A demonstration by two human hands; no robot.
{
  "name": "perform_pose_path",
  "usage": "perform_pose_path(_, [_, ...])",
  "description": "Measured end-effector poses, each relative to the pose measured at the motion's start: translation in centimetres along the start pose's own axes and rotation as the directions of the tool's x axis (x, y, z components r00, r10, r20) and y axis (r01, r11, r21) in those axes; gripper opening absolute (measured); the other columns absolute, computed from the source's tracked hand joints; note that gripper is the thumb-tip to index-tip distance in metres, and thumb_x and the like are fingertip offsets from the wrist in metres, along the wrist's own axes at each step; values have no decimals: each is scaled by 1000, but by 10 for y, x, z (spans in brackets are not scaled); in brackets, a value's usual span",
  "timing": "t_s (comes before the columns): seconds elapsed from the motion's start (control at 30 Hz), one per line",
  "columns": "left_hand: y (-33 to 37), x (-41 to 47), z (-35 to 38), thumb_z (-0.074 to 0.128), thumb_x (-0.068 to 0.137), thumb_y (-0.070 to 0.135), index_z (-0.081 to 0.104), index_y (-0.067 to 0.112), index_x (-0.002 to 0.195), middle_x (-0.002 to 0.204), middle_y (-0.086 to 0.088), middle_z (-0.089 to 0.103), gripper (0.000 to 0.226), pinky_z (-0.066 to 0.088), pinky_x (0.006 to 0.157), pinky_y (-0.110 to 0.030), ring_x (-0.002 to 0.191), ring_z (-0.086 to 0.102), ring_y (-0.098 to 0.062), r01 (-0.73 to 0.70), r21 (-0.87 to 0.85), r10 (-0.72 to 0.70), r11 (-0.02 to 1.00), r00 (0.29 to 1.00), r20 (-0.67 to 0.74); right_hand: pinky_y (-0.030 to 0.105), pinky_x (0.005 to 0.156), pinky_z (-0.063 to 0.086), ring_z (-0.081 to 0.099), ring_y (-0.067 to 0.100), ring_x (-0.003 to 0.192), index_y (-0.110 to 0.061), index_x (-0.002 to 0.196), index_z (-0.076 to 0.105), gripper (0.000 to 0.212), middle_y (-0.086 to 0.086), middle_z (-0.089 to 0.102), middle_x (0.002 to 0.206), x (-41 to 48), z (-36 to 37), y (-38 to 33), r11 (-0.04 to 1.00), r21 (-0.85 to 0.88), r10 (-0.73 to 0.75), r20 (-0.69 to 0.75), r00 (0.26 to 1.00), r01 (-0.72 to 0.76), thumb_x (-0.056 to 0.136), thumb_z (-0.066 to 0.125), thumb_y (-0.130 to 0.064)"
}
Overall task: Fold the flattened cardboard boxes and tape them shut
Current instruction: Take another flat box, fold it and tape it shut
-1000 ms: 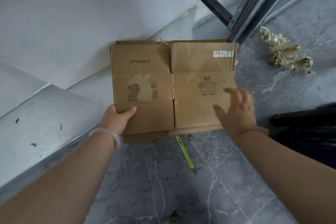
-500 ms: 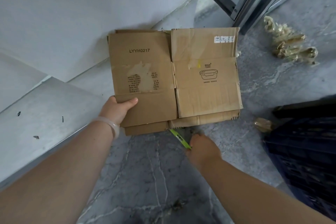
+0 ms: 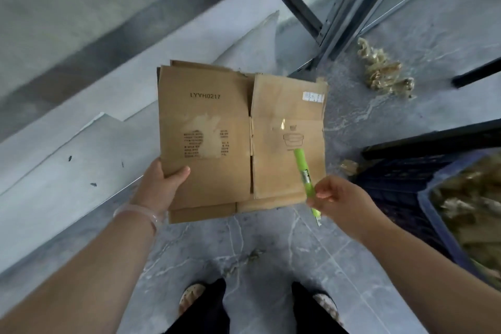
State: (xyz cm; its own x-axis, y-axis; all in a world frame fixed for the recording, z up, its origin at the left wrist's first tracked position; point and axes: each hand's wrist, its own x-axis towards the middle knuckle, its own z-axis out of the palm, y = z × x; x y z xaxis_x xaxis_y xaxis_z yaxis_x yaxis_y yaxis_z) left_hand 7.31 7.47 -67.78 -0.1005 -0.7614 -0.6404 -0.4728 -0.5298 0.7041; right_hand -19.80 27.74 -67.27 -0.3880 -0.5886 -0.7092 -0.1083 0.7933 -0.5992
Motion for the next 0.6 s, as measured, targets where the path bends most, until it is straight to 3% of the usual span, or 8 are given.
perform_pose_path(0.07, [14, -42, -15, 67, 88, 9, 59, 21, 100, 99, 3, 71, 19, 51, 90, -39, 96, 65, -17, -6, -13, 6, 1000, 1000, 6, 29, 72, 52, 67, 12, 76, -38, 79, 62, 20, -12, 69, 77, -38, -9, -18, 996, 81, 36, -72, 997, -30, 78, 81, -31])
perform_pose_path(0.17, [37, -106, -40, 65, 90, 9, 61, 26, 98, 89, 18, 74, 20, 50, 78, -30, 87, 66, -2, 32, -69, -30, 997, 999, 37, 27, 67, 52, 69, 11, 74, -32, 87, 62, 18, -13, 72, 80, -97, -23, -54, 984, 174, 51, -98, 994, -34, 81, 79, -28])
perform_pose_path(0.23, [52, -150, -60, 65, 90, 13, 62, 31, 105, 98, 19, 73, 23, 50, 81, -33, 93, 67, -4, 81, -82, -76, 993, 995, 64, 24, 65, 49, 70, 8, 74, -29, 91, 62, 17, -15, 72, 78, -138, -33, -82, 979, 202, 48, -93, 994, -29, 84, 77, -25])
perform_pose_path(0.37, [86, -236, -99, 68, 88, 19, 61, 27, 110, 108, 3, 72, 24, 51, 89, -42, 101, 66, -18, 181, -68, -176, 981, 982, 66, 19, 67, 48, 68, 1, 74, -30, 90, 61, 16, -16, 72, 74, -219, -63, -138, 980, 201, 33, -127, 991, -7, 85, 75, -24])
perform_pose_path(0.47, [115, -296, -118, 69, 88, 20, 58, 27, 114, 110, 3, 70, 28, 50, 91, -44, 103, 64, -20, 181, -34, -179, 983, 982, 62, 10, 57, 41, 63, -7, 71, -33, 90, 60, 16, -14, 71, 81, -274, -84, -172, 984, 176, -6, -133, 991, 29, 86, 75, -29])
perform_pose_path(0.6, [150, -373, -133, 69, 88, 20, 56, 27, 118, 110, 3, 69, 34, 50, 90, -43, 102, 63, -20, 171, -66, -169, 983, 985, 34, 9, 61, 43, 66, -2, 76, -35, 93, 60, 21, -13, 71, 81, -336, -115, -210, 980, 171, -86, -117, 989, 105, 86, 75, -23])
